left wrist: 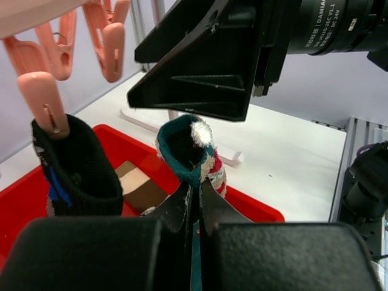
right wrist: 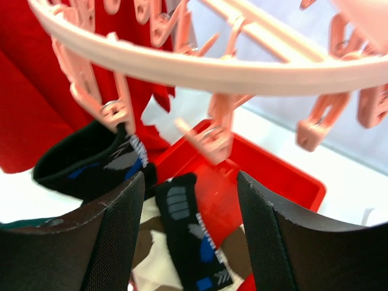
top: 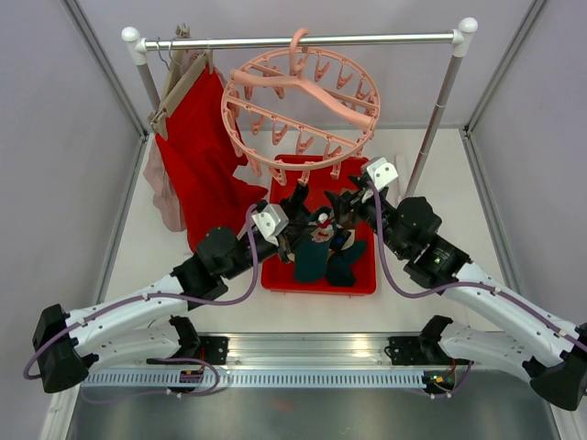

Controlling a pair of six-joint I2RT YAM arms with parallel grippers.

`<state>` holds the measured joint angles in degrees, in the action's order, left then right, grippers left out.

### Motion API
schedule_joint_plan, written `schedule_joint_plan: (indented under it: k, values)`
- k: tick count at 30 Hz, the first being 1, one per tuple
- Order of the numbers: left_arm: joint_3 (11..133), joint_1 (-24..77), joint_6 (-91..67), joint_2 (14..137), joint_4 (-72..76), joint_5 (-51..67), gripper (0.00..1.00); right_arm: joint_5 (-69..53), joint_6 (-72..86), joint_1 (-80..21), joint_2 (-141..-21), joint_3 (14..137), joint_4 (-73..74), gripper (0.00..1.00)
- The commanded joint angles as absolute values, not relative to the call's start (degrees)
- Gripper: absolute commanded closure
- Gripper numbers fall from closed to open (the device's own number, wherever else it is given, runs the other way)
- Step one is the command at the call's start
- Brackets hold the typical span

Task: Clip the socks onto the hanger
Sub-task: Open the clamp at the hanger.

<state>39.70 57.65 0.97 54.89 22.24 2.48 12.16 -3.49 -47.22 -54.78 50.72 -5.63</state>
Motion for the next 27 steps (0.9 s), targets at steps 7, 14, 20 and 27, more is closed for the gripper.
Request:
schedule_joint_plan:
  k: [7,14,20,27]
  values:
    - [41.48,57.92,5.62,53.26,19.07,-4.04,0.98,0.19,-4.84,-39.83,-55.02,50.98,-13.97,0.30]
    - [43.15,57.92,6.59,53.44,17.05,-4.22,0.98,-6.06,-4.75,-37.53,-56.86,51.42,-16.96,0.30]
    - [43.86,57.92,7.29,53.44,16.00,-4.48,0.98,-7.47,-4.31,-37.00,-58.01,51.15,-19.33,0.32]
    - [44.73,57.92,7.21,54.75,16.08,-4.22,0.98,-7.38,-3.96,-36.91,-57.22,51.41,-20.39,0.35]
